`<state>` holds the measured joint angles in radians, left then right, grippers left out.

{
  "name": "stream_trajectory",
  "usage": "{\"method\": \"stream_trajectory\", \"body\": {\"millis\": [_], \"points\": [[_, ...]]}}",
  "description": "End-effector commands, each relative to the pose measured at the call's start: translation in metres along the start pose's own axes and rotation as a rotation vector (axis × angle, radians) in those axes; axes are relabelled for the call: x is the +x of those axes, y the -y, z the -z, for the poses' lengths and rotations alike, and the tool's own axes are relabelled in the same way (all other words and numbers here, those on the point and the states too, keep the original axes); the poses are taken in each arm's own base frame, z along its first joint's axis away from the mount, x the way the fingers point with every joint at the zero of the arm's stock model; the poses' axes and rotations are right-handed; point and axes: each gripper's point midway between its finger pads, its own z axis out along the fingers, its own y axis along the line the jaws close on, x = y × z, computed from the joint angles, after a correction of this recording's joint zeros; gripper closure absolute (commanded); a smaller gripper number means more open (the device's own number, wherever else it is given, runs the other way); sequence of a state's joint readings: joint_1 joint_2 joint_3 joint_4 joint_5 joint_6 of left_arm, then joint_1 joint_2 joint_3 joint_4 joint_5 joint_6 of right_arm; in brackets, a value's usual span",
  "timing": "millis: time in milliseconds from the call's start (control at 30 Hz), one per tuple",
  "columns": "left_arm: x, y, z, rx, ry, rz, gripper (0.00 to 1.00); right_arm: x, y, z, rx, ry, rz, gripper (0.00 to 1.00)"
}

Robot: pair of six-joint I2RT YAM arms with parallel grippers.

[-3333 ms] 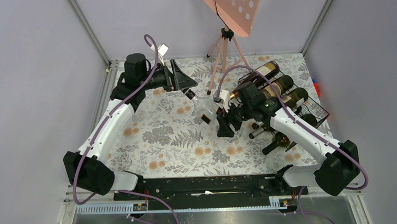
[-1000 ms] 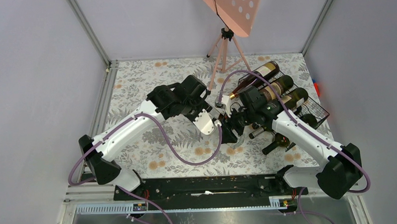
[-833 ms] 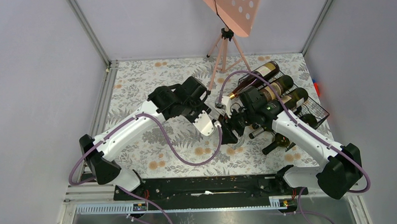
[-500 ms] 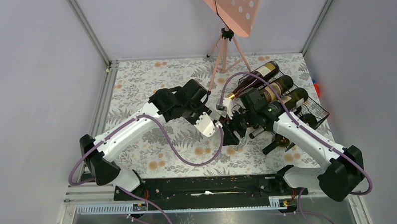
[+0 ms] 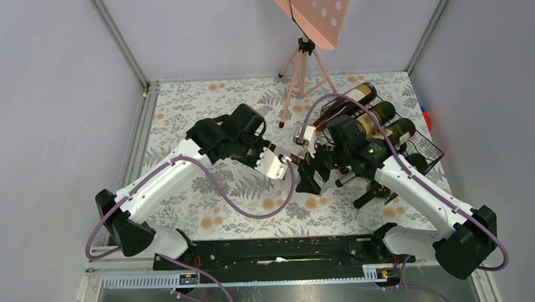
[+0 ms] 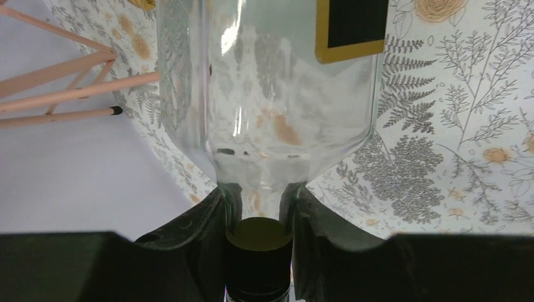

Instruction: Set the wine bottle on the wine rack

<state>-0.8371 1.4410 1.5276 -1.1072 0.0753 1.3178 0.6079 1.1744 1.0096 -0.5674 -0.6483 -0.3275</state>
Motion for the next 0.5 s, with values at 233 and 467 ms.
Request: {"method": "stream_trajectory", "body": {"millis": [233, 467], "points": [[0.025, 0.002, 0.033, -0.144, 0.077, 0.210, 1.00, -0.019, 0.000, 0.017, 0.056, 0.071, 0.080, 0.00], [0.041, 0.010, 0.046, -0.185, 0.129, 0.333, 1.00, -0.027, 0.013, 0.036, 0.137, 0.121, 0.070, 0.00]]}}
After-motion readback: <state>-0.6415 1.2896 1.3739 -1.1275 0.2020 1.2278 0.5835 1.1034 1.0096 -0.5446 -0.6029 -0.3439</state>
